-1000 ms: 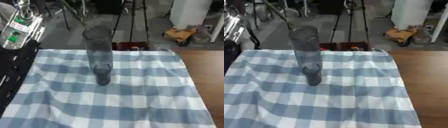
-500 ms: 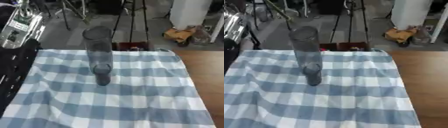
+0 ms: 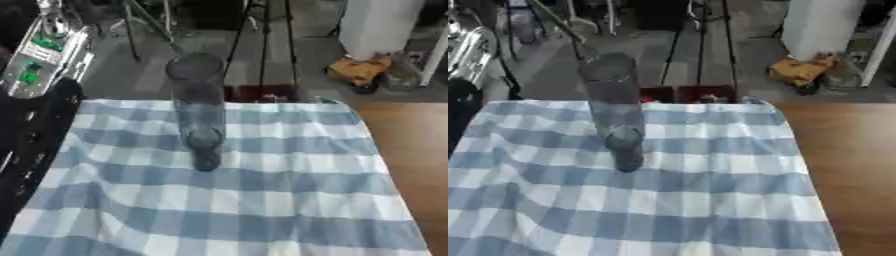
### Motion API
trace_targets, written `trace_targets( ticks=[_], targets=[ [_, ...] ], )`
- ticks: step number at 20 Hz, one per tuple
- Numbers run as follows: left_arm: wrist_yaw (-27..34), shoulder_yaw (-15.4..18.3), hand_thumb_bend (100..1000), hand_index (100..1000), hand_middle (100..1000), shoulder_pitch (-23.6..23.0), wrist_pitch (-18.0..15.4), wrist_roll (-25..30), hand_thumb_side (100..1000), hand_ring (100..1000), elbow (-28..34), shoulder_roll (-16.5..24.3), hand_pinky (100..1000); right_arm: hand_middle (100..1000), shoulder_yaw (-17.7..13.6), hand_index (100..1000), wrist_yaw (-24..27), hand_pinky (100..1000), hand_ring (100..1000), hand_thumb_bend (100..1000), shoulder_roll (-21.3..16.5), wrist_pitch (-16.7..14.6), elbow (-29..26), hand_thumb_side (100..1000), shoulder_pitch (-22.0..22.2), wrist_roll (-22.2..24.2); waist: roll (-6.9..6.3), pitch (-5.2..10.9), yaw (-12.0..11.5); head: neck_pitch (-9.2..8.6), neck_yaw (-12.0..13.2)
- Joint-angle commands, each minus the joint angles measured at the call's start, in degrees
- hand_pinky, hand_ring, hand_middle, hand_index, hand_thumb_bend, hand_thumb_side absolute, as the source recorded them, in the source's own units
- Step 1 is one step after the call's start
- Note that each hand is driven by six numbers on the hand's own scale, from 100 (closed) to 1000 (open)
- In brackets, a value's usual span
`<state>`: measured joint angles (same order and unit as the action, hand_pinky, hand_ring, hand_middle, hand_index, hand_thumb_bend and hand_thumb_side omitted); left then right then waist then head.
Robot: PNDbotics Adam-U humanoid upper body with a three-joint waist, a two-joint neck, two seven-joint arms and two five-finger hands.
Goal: Arrange flowers into the vase.
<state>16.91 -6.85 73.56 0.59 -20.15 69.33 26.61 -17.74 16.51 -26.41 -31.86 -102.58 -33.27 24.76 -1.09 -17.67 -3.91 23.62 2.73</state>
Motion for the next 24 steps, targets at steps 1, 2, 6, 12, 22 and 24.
trace_targets(
  ticks=[1,2,6,12,22,24],
  targets=[
    [-0.8,0.0,100,191,100,0.9,0.2,0.3,638,100,0.6,0.6,100,767,-0.6,796,-0.2,680,780,100,-0.7,0.1,-1.3,1000,-0.7,-0.3,0.13,1.51,0.1,-0.11,0.1],
    [-1.0,0.0,100,191,100,0.9,0.3,0.4,637,100,0.4,0.5,100,767,-0.6,796,-0.2,680,780,100,-0.7,0.1,-1.3,1000,-0.7,-0.3,0.13,1.49,0.1,-0.12,0.1],
    [-1.6,-0.2,100,190,100,0.6,0.4,0.6,635,100,-0.1,0.2,100,767,-0.6,796,-0.3,680,780,100,-0.6,0.3,-1.4,1000,-0.8,-0.3,0.13,1.29,0.1,-0.33,0.2],
    [-2.2,-0.2,100,190,100,0.4,0.3,0.9,634,100,-0.8,-0.4,100,767,-0.8,795,-0.3,679,780,100,-0.6,0.2,-1.4,1000,-0.8,-0.2,0.2,0.84,0.5,-0.79,0.4],
    [-2.6,-0.9,100,190,100,0.9,0.6,1.8,624,100,-1.2,-1.3,100,766,-1.1,794,-0.7,678,781,100,-0.5,0.6,-1.6,1000,-0.6,0.1,-0.2,0.5,0.7,-0.7,0.5],
    [-2.9,-1.1,100,189,100,0.9,0.7,2.0,621,100,-1.4,-1.5,100,766,-1.2,794,-0.7,677,781,100,-0.5,0.8,-1.6,1000,-0.6,0.1,-0.28,0.5,0.8,-0.77,0.6]
  ],
)
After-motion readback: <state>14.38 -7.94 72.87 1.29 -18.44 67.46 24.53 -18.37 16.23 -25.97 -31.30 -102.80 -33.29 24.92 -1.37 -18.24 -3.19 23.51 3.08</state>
